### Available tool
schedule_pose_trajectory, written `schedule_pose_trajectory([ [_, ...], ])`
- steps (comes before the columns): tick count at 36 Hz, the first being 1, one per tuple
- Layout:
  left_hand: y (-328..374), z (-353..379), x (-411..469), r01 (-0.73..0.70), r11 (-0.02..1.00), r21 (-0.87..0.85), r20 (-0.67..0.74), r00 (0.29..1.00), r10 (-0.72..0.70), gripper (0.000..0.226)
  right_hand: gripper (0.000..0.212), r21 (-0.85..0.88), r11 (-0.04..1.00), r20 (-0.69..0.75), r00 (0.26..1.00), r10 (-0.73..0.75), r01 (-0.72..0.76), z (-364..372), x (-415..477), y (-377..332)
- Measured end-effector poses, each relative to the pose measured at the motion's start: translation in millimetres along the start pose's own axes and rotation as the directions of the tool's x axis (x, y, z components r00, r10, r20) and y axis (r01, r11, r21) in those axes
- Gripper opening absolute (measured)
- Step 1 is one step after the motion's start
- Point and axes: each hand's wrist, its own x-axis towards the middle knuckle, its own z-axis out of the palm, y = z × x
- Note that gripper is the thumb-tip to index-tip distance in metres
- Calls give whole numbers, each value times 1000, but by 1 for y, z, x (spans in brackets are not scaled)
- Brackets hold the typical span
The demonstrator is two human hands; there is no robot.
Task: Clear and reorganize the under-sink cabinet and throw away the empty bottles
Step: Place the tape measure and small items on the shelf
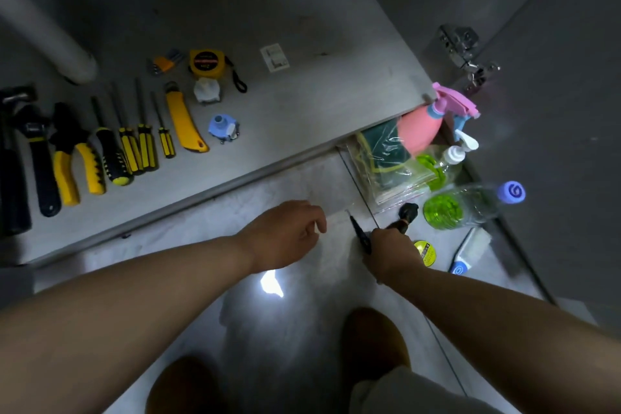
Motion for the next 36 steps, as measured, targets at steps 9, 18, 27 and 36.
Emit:
schedule_pose_trajectory([
  [9, 8, -6, 6, 345, 770, -537, 166, 938, -305, 46, 14, 568, 768, -101, 951, -291, 295, -19, -12, -22],
  [18, -4, -41, -2, -86, 953, -289, -634, 764, -123, 13, 14, 435, 765, -444, 852, -277, 475, -119, 24, -100],
  [27, -39, -61, -28, 228, 957, 181, -663, 747, -52, 41, 24, 241, 914, -352, 907, -230, 325, -156, 68, -196],
  [36, -46, -63, -35, 277, 927, 255, -509, 853, -114, 50, 16, 210, 937, -377, 907, -187, 280, -146, 69, -201],
])
